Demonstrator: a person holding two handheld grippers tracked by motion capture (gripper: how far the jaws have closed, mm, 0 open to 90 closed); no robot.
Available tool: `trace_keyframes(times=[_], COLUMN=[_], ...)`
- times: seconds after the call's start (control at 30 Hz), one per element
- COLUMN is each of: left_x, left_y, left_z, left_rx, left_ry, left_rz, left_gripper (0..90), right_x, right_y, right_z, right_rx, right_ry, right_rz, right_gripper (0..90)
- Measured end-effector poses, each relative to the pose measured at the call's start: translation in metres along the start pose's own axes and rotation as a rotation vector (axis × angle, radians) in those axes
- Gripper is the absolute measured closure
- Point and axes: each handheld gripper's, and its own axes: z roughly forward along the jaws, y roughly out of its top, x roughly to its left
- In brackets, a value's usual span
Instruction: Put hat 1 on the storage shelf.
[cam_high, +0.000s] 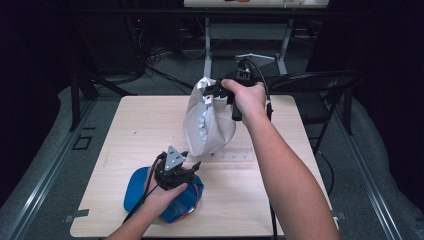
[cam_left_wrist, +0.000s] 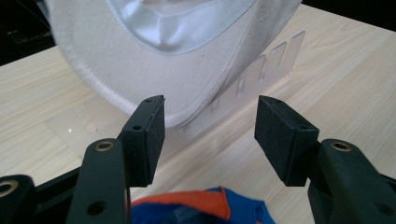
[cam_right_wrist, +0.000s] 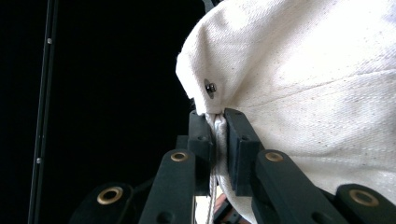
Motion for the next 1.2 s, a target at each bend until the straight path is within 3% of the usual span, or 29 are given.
trace_keyframes(times=[0.07,0.23,0.33,0.43,0.47,0.63,0.67,0.9,0.97,1.2], left_x=[-0.003,-0.004,-0.003,0.0,0.002,0.012,0.019,0.037,0.037,0.037], left_y=[0.002,0.004,0.004,0.003,0.003,0.0,-0.002,-0.006,-0.007,-0.01], left_z=[0.005,0.017,0.021,0.022,0.021,0.014,0.01,0.003,0.004,0.004], left_rx=[-0.006,0.025,0.044,0.051,0.055,0.042,0.037,0.018,0.011,0.001], left_ry=[0.005,0.063,0.093,0.094,0.089,0.073,0.062,0.013,-0.009,-0.011], left_rz=[0.009,0.025,0.033,0.044,0.051,0.036,0.023,-0.041,-0.055,-0.081], left_gripper=[45.7,48.8,55.0,61.4,69.0,77.1,78.1,79.0,79.4,80.4], right_x=[0.001,0.001,0.002,0.002,0.002,0.003,0.003,0.007,0.008,0.011], right_y=[0.0,-0.001,-0.002,-0.002,-0.002,-0.003,-0.003,-0.003,-0.004,-0.005], right_z=[0.001,0.002,0.002,0.001,0.002,0.003,0.003,0.005,0.007,0.014], right_rx=[-0.002,0.0,0.002,0.002,0.007,0.006,0.006,0.005,0.011,0.021], right_ry=[0.004,0.003,0.004,0.003,0.001,0.006,0.007,0.006,0.006,0.005], right_rz=[0.004,0.0,-0.005,-0.006,-0.005,-0.006,-0.005,-0.011,-0.014,-0.021], right_gripper=[81.9,81.9,81.9,81.9,81.9,81.8,81.8,81.8,81.8,81.8])
